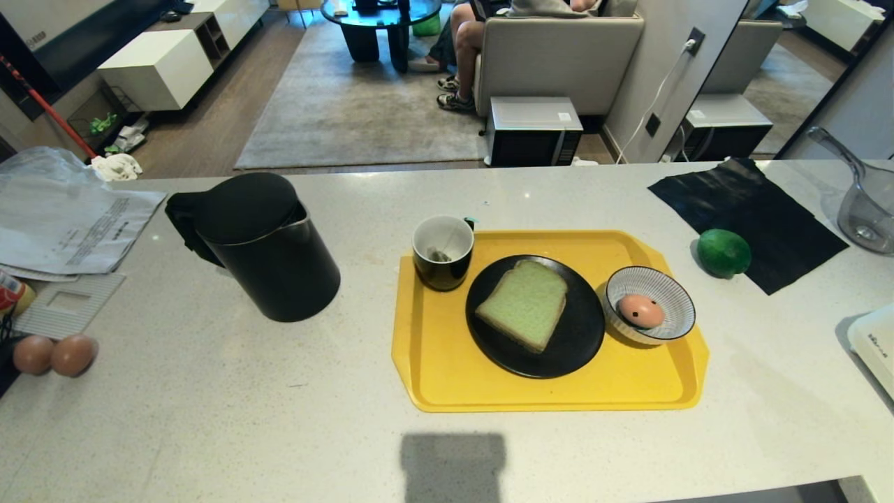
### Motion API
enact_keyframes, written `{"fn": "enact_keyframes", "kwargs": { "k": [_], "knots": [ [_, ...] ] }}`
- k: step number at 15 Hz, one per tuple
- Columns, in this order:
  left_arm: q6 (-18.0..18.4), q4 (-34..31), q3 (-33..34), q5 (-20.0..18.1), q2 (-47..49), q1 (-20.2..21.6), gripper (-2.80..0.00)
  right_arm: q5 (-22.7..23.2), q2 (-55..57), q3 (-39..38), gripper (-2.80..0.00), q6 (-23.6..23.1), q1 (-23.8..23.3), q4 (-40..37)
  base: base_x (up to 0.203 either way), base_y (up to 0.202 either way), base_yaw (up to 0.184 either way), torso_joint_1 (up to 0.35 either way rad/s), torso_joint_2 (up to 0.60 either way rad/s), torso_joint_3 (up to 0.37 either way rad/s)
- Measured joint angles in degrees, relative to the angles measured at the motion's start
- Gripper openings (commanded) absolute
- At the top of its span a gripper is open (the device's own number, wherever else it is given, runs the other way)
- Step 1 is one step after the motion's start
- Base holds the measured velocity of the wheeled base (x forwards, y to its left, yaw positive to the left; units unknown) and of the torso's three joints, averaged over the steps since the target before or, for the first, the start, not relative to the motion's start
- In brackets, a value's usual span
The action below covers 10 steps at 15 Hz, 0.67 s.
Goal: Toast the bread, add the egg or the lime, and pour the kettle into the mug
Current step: Pick up the kettle
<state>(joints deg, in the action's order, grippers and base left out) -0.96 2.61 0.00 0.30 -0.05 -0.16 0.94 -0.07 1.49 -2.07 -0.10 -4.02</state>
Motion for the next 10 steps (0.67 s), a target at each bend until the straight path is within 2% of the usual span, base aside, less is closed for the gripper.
{"fn": "enact_keyframes", "kwargs": {
  "k": [10],
  "knots": [
    [-0.09, 0.0, 0.0, 0.02, 0.0, 0.0, -2.8, 0.0, 0.0, 0.0, -2.8, 0.07, 0.0, 0.0, 0.0, 0.0, 0.0, 0.0, 0.0, 0.0]
  ]
}}
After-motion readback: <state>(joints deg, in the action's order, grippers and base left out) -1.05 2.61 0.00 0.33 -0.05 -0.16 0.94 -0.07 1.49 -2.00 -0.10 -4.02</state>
